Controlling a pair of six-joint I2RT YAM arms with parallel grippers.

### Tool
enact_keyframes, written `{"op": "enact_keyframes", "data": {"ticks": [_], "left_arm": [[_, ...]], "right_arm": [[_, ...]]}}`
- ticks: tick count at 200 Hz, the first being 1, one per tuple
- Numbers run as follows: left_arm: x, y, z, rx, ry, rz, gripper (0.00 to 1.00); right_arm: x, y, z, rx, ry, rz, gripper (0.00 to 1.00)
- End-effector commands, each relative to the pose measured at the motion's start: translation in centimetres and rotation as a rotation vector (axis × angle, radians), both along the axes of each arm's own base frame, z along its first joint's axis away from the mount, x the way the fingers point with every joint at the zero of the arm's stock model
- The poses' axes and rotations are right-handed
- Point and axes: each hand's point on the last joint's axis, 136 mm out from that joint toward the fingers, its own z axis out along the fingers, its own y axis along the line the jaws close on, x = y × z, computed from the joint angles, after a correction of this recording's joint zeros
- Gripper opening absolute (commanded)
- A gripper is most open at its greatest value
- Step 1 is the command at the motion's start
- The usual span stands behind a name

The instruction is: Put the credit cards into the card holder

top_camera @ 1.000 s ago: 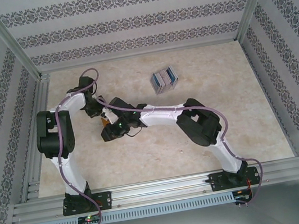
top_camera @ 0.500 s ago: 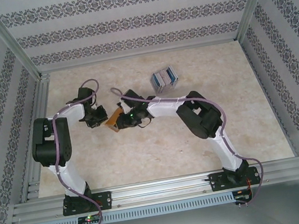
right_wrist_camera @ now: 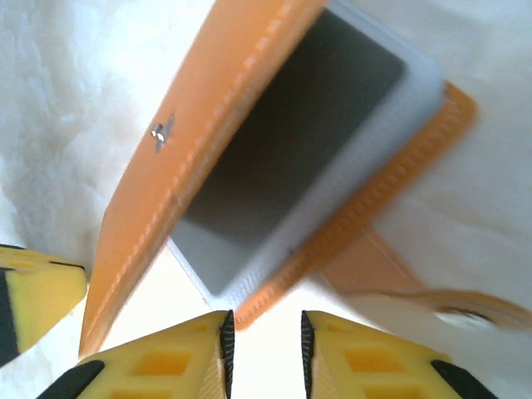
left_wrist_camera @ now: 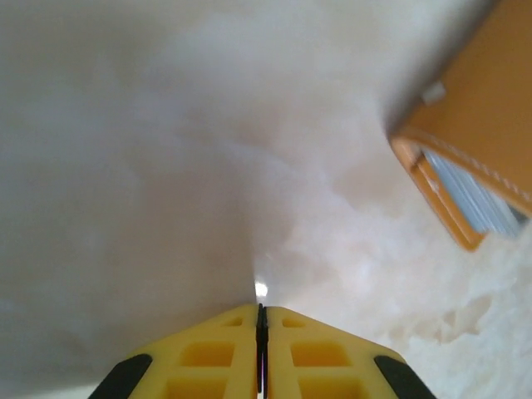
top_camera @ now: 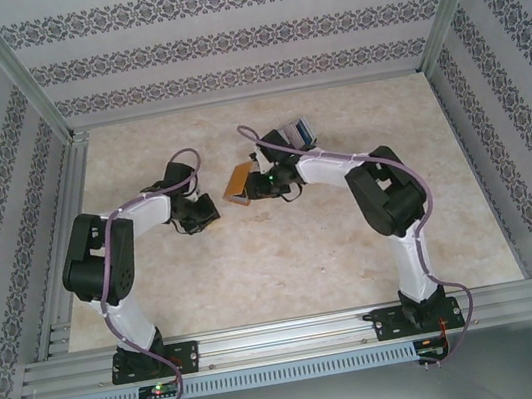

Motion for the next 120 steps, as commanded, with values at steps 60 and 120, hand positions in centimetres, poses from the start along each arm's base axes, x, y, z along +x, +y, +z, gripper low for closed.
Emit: {"op": "enact_keyframes", "data": {"ticks": [60, 120], "left_arm": [[8.5, -2.0, 6.6, 0.022, -0.137, -0.086, 0.12], [9.0, -4.7, 2.2, -0.061, -0.044, -0.134, 0.13]], "right_arm": [[-0.5, -6.2, 3.8, 0.031, -0.01, -0.108, 0.39], [0.8, -3.3, 2.5, 0.059, 0.062, -0.166, 0.46]]}}
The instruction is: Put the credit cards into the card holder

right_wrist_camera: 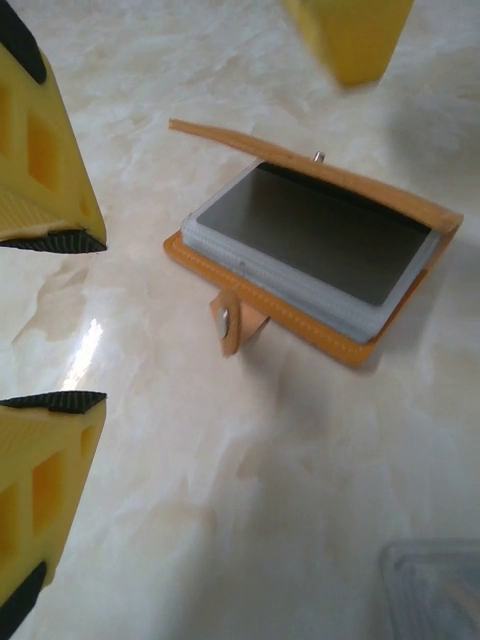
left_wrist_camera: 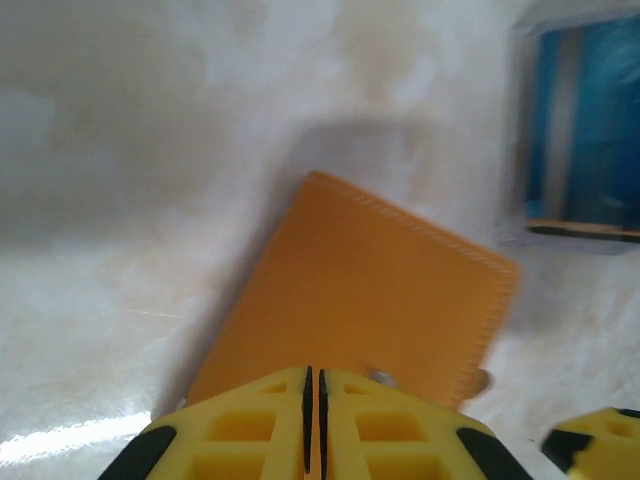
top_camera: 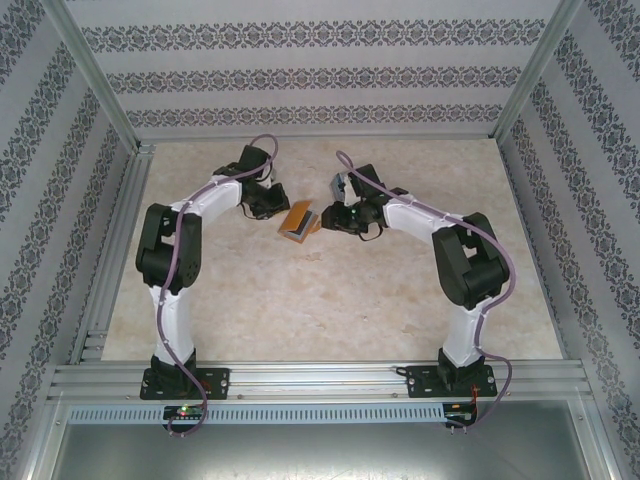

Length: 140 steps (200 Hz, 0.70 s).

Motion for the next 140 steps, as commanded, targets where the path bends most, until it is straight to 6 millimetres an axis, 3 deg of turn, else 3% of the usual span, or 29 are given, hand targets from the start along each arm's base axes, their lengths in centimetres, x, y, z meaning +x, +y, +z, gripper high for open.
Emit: {"op": "enact_keyframes", "data": {"ticks": [1, 39, 79, 126, 140], "left_arm": [[-1.5, -0.9, -2.2, -0.02, 0.075, -0.049, 0.13], [-3.1, -2.2, -4.0, -0.054, 0.119, -0.043, 0.13], [-5.7, -4.6, -4.4, -0.095, 0.166, -0.045, 0.13], [-8.5, -8.3, -4.4, -0.12, 0.212, -0.018, 0.13], [-9.1, -8.2, -4.6, -0.093, 0.225, 0.018, 0.14]], "right_arm": [[0.8, 1.2, -0.9, 0.005, 0.035, -0.043, 0.46], [1.0, 0.8, -1.4, -0.006, 0.042, -0.063, 0.48], [0.9, -1.3, -1.4, -0.032, 0.042, -0.085, 0.48], [0.8, -4.0, -1.5, -0.231, 0.02, -0.081, 0.47], [0.9, -5.1, -1.2, -0.282, 0.003, -0.097, 0.46]]}}
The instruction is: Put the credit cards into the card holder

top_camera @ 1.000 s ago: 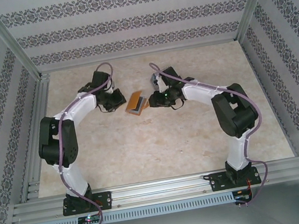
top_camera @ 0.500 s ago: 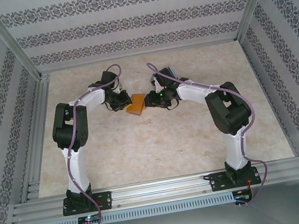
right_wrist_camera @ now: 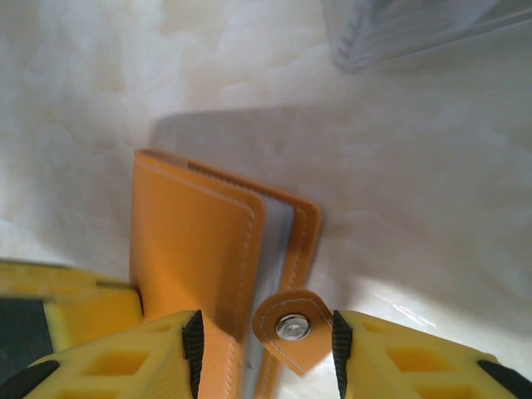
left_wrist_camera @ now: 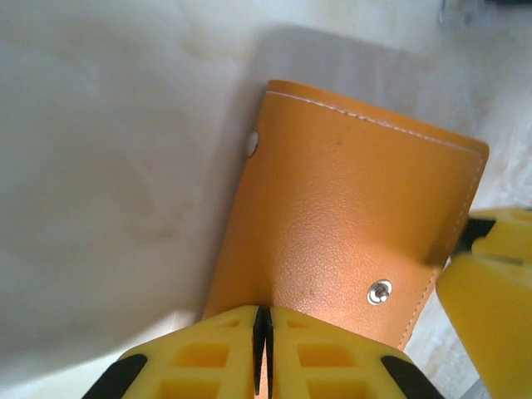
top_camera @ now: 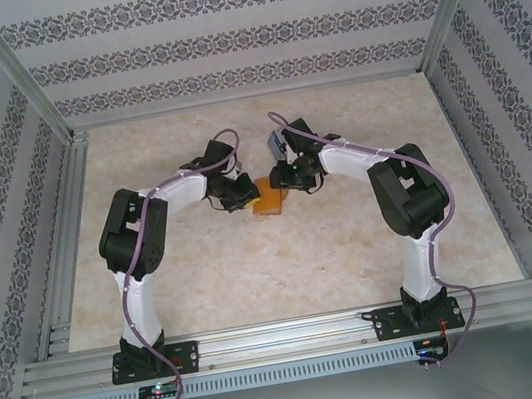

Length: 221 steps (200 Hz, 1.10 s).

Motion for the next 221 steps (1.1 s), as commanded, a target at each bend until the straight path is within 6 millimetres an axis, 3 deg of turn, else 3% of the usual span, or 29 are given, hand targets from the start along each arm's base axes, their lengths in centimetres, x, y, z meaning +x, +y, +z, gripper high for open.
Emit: {"op": "enact_keyframes", "data": {"ticks": [1, 41, 83, 161, 221], "left_arm": [[-2.4, -0.1, -1.3, 0.052, 0.093, 0.072, 0.14], [-3.7, 1.2, -2.4, 0.099, 0.141, 0.219, 0.13], [-3.7, -0.5, -2.6, 0.053, 0.128, 0.285, 0.13], [-3.8, -0.9, -2.2, 0.063, 0.128, 0.268, 0.13], [-3.6, -0.9, -2.1, 0.067, 0.121, 0.266, 0.12]], "right_arm": [[0.2, -2.4, 1.8, -0.133, -0.054, -0.007, 0.46], [-1.3, -3.2, 3.9, -0.16, -0.059, 0.005, 0.44], [-2.7, -3.1, 4.6, -0.161, -0.038, 0.021, 0.43], [-1.1, -2.0, 2.5, -0.228, -0.001, 0.049, 0.37], [-1.4, -2.4, 1.0, -0.274, 0.04, 0.055, 0.31]]}}
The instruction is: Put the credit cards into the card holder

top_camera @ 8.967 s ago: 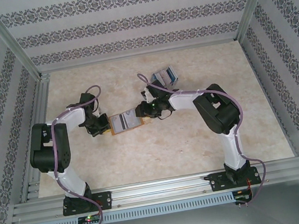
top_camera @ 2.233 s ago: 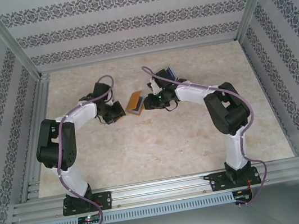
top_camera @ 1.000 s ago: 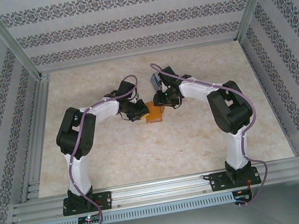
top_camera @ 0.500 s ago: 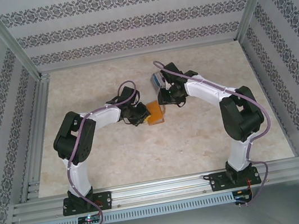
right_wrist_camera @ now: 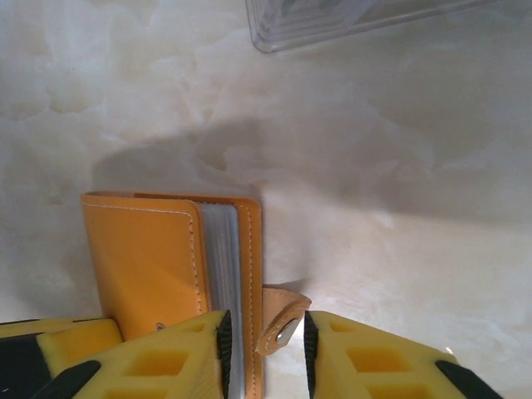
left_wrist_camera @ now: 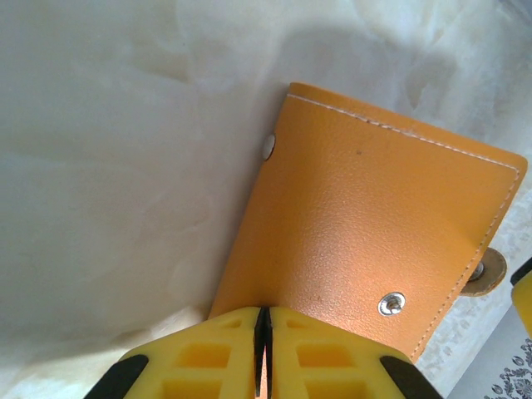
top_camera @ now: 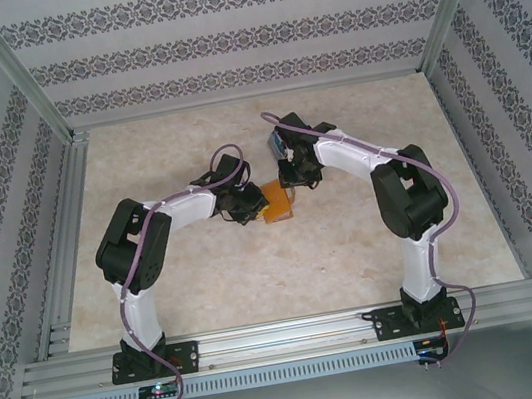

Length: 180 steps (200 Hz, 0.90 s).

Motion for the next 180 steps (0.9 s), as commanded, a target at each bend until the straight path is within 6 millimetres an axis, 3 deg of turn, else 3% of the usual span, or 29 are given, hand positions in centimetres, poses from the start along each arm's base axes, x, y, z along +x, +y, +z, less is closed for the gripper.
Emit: {"op": "enact_keyframes", "data": {"ticks": [1, 23, 85, 113, 153, 180], "left_arm": [[-1.2, 0.6, -1.8, 0.068, 0.053, 0.009, 0.13], [-1.2, 0.6, -2.1, 0.078, 0.059, -0.001, 0.12], [-1.3, 0.8, -2.1, 0.087, 0.055, -0.003, 0.12], [-1.2, 0.8, -2.0, 0.088, 0.052, -0.004, 0.12], [-1.1, 0.7, -2.0, 0.089, 0.05, -0.006, 0.12], [-1.2, 0.7, -2.1, 0.095, 0.053, -0.009, 0.12]], "right_arm": [[-0.3, -0.2, -0.6, -0.048, 0.018, 0.013, 0.31], [-0.4, 0.1, -0.9, -0.036, 0.03, 0.015, 0.31], [-0.4, -0.3, -0.4, -0.051, 0.016, 0.013, 0.13], [-0.7, -0.2, 0.6, -0.031, 0.003, 0.014, 0.06], [-1.3, 0.8, 2.6, 0.049, -0.033, 0.036, 0.02], [-1.6, 1.6, 2.9, 0.081, -0.044, 0.066, 0.01]]}}
